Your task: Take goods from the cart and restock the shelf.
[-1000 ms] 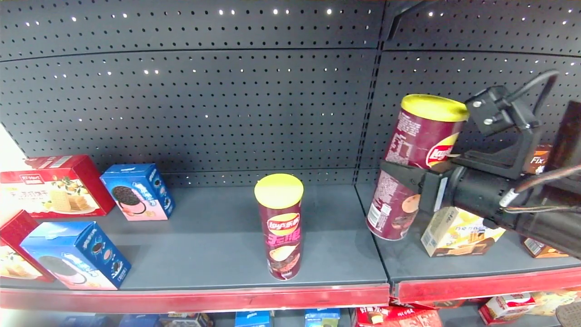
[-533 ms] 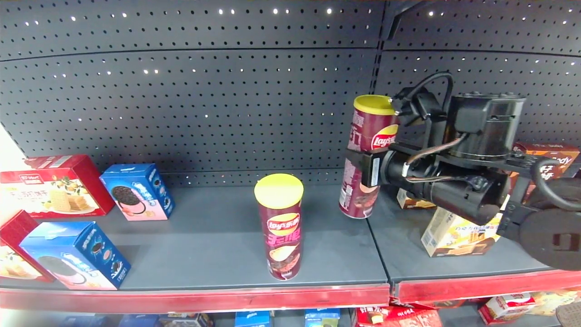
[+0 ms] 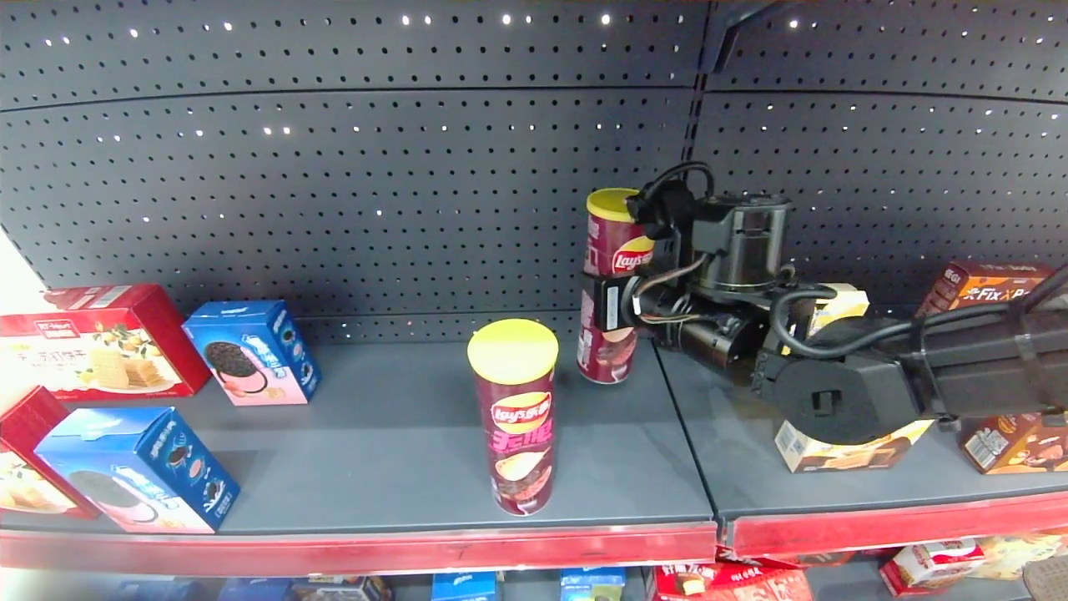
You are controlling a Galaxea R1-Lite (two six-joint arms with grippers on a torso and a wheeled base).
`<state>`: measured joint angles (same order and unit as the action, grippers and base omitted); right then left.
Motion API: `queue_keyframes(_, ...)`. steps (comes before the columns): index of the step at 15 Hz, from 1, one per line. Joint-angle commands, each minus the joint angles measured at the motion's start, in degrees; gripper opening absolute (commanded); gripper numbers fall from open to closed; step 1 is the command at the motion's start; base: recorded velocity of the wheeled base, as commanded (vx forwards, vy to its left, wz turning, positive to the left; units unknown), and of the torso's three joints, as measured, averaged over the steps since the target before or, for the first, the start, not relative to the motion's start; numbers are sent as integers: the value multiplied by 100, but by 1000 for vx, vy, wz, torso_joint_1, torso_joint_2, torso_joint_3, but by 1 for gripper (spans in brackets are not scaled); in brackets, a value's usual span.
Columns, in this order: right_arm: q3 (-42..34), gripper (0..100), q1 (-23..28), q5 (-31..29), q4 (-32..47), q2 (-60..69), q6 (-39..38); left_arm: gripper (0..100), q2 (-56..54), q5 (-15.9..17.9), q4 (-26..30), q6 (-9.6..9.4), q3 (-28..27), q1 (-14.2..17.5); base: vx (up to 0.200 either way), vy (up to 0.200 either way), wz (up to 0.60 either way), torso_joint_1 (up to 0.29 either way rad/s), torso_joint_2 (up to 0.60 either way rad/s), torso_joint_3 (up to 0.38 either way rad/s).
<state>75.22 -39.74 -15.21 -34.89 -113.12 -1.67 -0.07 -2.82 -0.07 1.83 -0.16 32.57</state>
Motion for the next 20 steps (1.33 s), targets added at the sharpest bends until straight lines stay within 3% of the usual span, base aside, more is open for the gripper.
queue_keyframes(1, 204, 0, -16, -8, -123, -431, 0, 100, 7, -8, -1, 2, -2, 3, 0, 0, 0, 0, 0, 0)
queue_keyframes(20, 933, 0, -315, -122, -255, -1301, -79, 100, 7, -8, -1, 2, -2, 3, 0, 0, 0, 0, 0, 0)
